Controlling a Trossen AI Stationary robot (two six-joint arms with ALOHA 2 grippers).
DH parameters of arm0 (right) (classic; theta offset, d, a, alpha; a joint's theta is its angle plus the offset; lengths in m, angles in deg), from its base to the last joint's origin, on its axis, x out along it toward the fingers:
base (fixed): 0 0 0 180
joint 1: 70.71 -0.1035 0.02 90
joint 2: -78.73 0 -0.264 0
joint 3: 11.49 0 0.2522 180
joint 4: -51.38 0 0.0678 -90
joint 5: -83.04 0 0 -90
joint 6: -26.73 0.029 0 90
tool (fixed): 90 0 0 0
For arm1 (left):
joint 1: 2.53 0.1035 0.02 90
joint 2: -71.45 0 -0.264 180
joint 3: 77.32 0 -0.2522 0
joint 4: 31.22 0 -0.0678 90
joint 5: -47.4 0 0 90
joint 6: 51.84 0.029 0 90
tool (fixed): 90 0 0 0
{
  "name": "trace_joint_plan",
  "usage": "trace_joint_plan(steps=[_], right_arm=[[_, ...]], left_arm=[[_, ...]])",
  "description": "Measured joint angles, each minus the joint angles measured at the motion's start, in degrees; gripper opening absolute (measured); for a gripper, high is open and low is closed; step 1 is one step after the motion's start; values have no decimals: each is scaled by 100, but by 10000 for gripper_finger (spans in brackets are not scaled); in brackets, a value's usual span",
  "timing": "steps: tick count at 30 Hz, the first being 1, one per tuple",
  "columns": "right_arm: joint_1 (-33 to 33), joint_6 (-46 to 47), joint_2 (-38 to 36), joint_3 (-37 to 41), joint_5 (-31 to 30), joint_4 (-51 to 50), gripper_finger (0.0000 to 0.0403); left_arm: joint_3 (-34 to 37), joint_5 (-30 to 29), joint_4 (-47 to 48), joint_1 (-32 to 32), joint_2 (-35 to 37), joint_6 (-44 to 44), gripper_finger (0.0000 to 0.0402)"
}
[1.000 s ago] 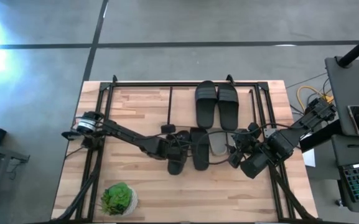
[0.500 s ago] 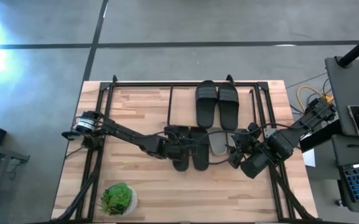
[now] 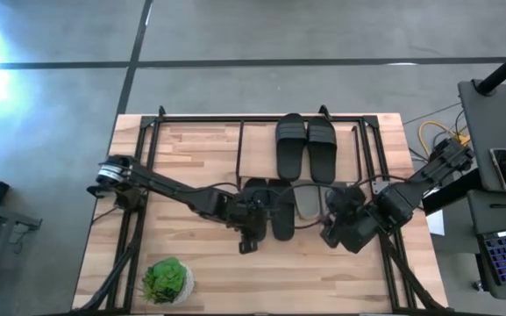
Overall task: Pick and place slides into the shelf
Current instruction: Adjust the black slide under the shelf
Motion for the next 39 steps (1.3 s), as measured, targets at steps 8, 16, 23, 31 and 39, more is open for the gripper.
trace_joint_plan(steps=[8,16,23,31,39], right_arm=[[-238,421,400,9,803,1012,201],[-702,2247,1293,-2,859,1290,79],[-800,4011,2033,-11,848,1741,13],[-268,4684,2635,-2,1297,2284,12],[277,4156,3067,-46,1313,2766,12]], left_arm=[[3,131,409,-259,396,-546,47],[376,-365,548,-501,1281,-759,1],[1200,-907,817,-823,2610,-1278,0],[2223,-1393,654,-1214,4149,-2008,0],[2712,-1529,589,-1294,5056,-2094,0]])
